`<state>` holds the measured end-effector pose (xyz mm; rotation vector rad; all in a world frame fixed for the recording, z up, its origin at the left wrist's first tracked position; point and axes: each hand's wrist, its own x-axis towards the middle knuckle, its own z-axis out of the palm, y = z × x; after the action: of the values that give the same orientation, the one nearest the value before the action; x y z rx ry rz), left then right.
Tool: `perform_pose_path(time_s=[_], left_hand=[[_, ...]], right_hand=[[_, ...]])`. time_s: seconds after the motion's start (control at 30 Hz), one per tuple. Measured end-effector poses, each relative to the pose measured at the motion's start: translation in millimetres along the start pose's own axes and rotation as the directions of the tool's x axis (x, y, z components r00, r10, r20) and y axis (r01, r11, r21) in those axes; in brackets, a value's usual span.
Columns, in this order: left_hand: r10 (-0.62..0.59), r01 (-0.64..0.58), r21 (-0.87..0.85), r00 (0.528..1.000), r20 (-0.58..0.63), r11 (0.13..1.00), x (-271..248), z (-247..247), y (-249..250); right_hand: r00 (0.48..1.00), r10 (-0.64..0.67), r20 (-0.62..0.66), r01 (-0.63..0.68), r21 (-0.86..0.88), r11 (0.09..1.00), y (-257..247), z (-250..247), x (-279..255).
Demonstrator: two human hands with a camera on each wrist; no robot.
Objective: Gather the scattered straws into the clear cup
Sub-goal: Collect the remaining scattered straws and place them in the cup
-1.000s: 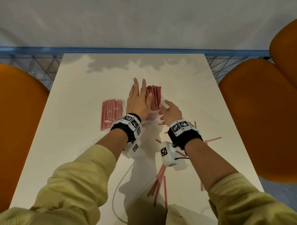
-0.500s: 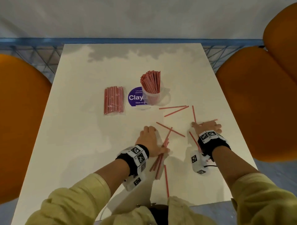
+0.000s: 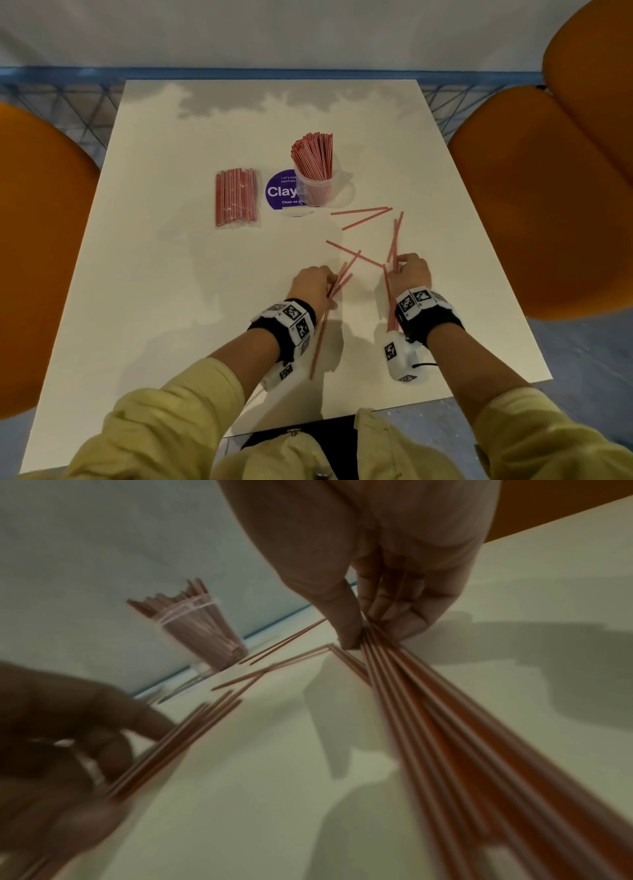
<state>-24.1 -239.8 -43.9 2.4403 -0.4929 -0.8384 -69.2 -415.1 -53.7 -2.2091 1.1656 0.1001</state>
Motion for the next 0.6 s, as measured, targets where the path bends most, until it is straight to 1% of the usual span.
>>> perform_pose_path(time_s=[0.1, 0.2, 0.23, 0.33, 0.4, 0.5, 0.6], left_hand=[[-0.013, 0.010, -0.049, 0.999, -0.052, 0.999, 5.2, -2.2, 2.7], [-0.054, 0.041, -0.102, 0.991, -0.122, 0.994, 4.2, -4.7, -1.5], [-0.069, 0.058, -0.088, 0.990, -0.122, 0.994, 2.3, -6.1, -4.5], [-0.087, 0.089, 0.045, 0.995, -0.043, 0.995, -6.7, -7.6, -13.8], [-0.088, 0.089, 0.077, 0.996, -0.015, 0.993, -10.9, -4.5, -13.8], [-0.090, 0.090, 0.004, 0.995, -0.044, 0.996, -9.8, 2.2, -6.4], [-0.105, 0.099, -0.085, 0.991, -0.080, 0.992, -6.8, 9.2, 6.6]], right_hand=[[0.998, -0.060, 0.031, 0.060, 0.002, 0.998, -6.4, 10.3, -16.0], [0.993, -0.081, 0.085, 0.081, 0.005, 0.997, -9.0, 13.6, -24.5], [0.991, -0.073, 0.113, 0.074, -0.006, 0.997, -8.3, 11.9, -25.9], [0.978, -0.031, 0.205, 0.048, -0.082, 0.995, -4.5, 6.8, -31.6], [0.973, -0.023, 0.229, 0.055, -0.135, 0.989, -5.6, 8.6, -36.0], [0.970, -0.040, 0.240, 0.068, -0.110, 0.992, -15.2, 17.4, -41.4], [0.975, -0.090, 0.202, 0.103, -0.055, 0.993, -24.5, 25.5, -48.8]])
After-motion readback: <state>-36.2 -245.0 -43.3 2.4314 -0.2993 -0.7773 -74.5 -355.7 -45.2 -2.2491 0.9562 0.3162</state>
